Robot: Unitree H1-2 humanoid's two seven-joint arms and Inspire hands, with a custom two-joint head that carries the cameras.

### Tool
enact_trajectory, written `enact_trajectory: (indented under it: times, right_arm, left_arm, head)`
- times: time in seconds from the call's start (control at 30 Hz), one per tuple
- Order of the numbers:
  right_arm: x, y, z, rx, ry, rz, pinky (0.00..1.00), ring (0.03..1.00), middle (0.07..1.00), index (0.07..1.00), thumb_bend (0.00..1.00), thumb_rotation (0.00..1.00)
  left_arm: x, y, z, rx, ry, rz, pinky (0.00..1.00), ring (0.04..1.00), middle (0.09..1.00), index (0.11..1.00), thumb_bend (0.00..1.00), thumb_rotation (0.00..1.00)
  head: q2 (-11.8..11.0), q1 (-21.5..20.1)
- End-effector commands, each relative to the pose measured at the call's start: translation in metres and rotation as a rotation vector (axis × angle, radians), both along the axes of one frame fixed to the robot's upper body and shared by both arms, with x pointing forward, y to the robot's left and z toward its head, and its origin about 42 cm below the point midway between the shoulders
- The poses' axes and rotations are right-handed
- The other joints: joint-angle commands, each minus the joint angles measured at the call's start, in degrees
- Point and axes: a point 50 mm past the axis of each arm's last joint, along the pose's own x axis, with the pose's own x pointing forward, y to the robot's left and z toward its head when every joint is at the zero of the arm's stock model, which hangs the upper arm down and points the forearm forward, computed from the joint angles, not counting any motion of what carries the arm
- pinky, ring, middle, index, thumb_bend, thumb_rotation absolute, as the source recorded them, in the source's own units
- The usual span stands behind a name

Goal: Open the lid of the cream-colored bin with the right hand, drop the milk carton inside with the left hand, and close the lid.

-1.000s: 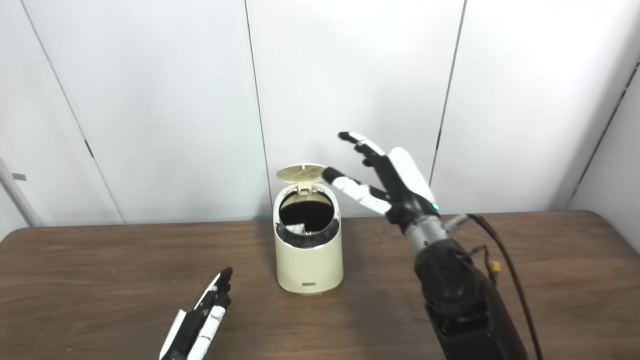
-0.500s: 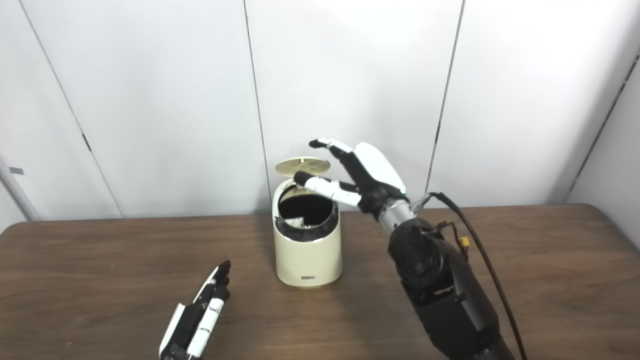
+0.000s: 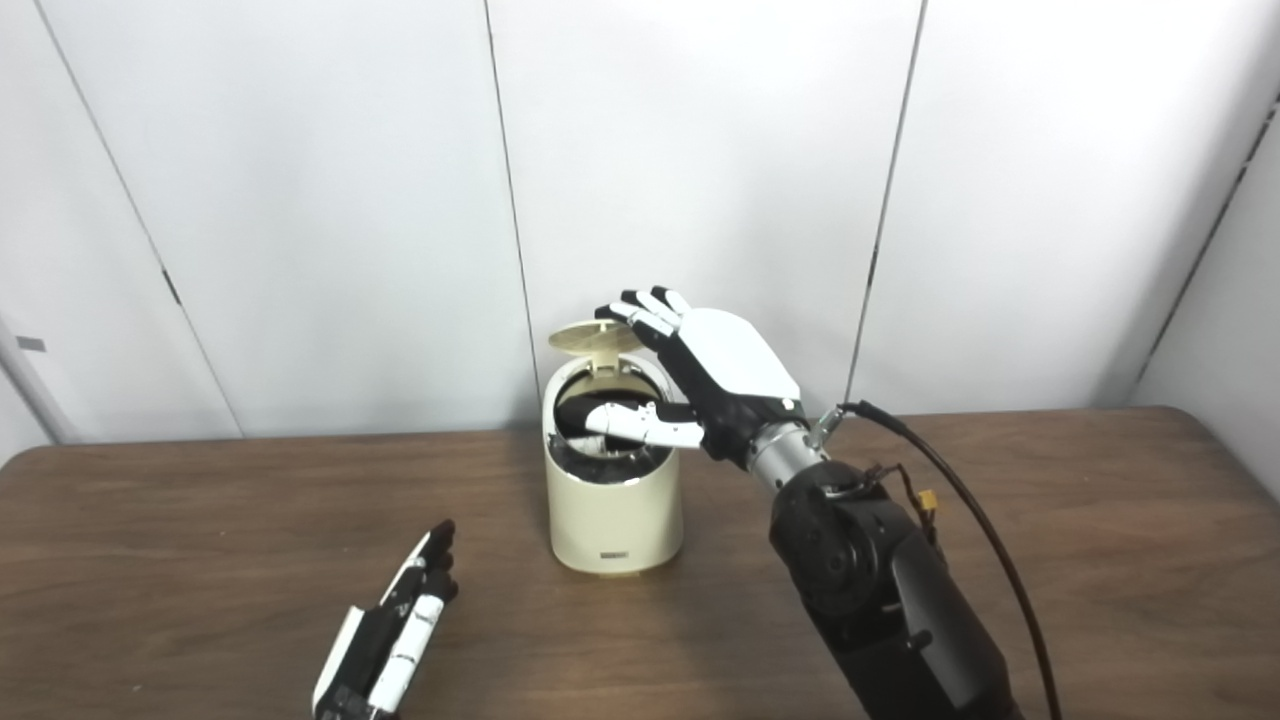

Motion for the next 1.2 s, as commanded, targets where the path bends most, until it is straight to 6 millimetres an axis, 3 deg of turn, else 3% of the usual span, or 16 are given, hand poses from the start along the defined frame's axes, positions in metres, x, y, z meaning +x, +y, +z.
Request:
enact_trajectory:
  times: [0.0,0.37,1.17]
  right_arm:
    - [-0.004,0.0,0.022,-0.007,-0.079,0.003,0.97,1.0,0.96,0.874,0.57,0.92]
    - [-0.017,-0.001,0.021,-0.053,-0.077,0.002,0.93,0.996,0.944,0.889,0.55,0.92]
    - [-0.022,0.002,0.007,-0.256,0.045,0.011,0.94,0.975,0.879,0.851,0.62,0.93]
  left_arm:
    - [0.005,0.002,0.007,0.0,-0.02,0.005,1.0,1.0,0.996,1.0,0.58,0.83]
    - [0.005,0.003,0.01,-0.015,-0.023,0.015,1.0,1.0,0.996,1.0,0.56,0.8]
    - [0.006,-0.003,0.016,0.002,-0.053,0.023,1.0,1.0,0.989,1.0,0.58,0.87]
  head:
    - [0.14,-0.08]
    - [0.5,-0.13]
    - [1.26,0.94]
